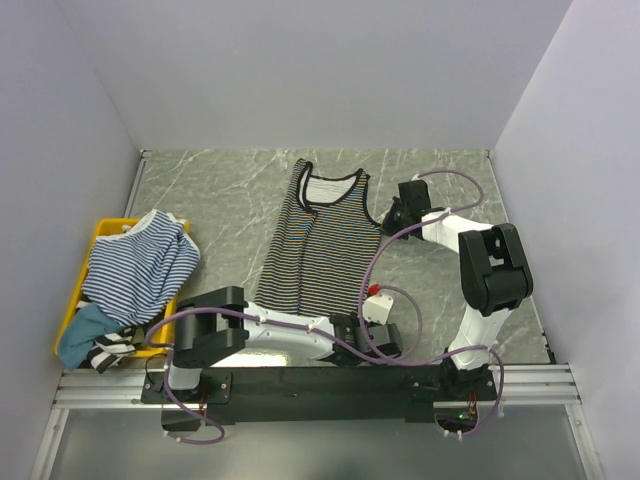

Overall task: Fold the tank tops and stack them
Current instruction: Fold the tank top

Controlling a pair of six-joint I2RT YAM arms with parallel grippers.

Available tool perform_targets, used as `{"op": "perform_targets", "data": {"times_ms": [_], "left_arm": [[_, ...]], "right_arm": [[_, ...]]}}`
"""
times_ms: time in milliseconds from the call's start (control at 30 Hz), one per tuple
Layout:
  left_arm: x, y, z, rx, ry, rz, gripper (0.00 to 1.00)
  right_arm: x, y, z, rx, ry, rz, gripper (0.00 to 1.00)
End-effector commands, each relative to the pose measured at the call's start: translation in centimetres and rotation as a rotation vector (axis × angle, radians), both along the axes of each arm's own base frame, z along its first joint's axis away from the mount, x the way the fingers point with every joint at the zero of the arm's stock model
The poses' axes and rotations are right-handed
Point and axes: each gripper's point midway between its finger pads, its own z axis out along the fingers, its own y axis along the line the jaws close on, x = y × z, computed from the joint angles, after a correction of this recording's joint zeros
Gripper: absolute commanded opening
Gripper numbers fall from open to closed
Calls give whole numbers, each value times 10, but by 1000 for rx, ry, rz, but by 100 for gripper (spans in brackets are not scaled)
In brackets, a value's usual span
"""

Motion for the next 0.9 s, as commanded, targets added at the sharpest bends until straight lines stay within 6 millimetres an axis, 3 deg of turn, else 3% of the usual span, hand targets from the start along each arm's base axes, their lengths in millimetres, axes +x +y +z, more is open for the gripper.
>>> {"op": "perform_targets", "data": {"times_ms": [0,667,800,867], "left_arm": [[14,-1,15,38,-104,33,36],[6,1,0,146,-147,31,35],[4,1,1,148,-157,26,27],[3,1,1,148,-158,25,15]], "right_arm": [[15,-3,26,2,-77,-2,0],[14,-2,21,5,-66,-1,0],[14,-3,22,3,-70,-4,0],[14,-3,22,3,-68,-5,0]]}}
